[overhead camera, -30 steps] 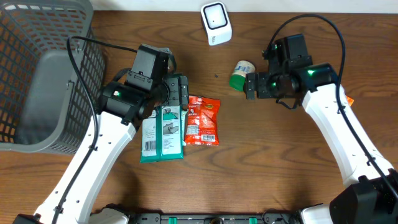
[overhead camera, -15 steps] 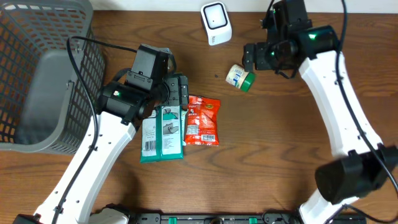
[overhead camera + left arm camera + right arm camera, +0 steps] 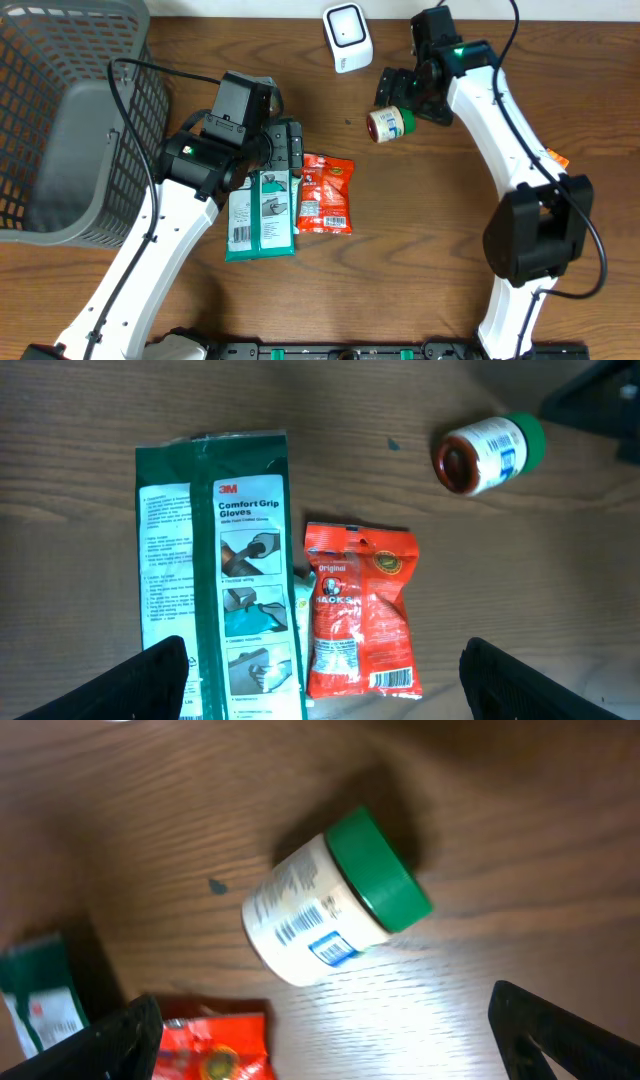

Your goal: Scan the item barcode

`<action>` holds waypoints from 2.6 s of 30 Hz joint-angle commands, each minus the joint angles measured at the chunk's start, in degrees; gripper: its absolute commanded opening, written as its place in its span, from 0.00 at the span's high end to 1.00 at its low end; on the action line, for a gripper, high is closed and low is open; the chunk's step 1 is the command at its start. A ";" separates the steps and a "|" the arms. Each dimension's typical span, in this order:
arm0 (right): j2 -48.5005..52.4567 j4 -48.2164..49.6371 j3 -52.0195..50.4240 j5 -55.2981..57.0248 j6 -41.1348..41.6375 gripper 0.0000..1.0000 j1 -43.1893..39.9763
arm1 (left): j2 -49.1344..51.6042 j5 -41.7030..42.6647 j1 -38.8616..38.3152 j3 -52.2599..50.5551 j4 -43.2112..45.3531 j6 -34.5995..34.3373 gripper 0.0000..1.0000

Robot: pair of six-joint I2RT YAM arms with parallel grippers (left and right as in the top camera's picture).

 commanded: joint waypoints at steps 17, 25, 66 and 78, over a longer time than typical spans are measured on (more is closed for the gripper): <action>6.05 9.20 0.15 -2.67 15.21 0.01 2.32 | 0.20 0.09 0.00 0.96 -0.07 0.55 0.13; 7.72 6.93 -0.07 0.20 15.54 0.01 2.25 | 0.20 0.09 -0.02 0.96 -0.07 0.52 0.12; 1.92 -4.02 -0.15 3.63 -7.34 0.32 1.95 | 0.20 0.09 -0.02 0.96 -0.07 0.55 0.13; 1.97 1.01 -0.17 1.92 -7.67 0.08 1.90 | 0.20 0.09 -0.02 0.96 -0.07 0.55 0.13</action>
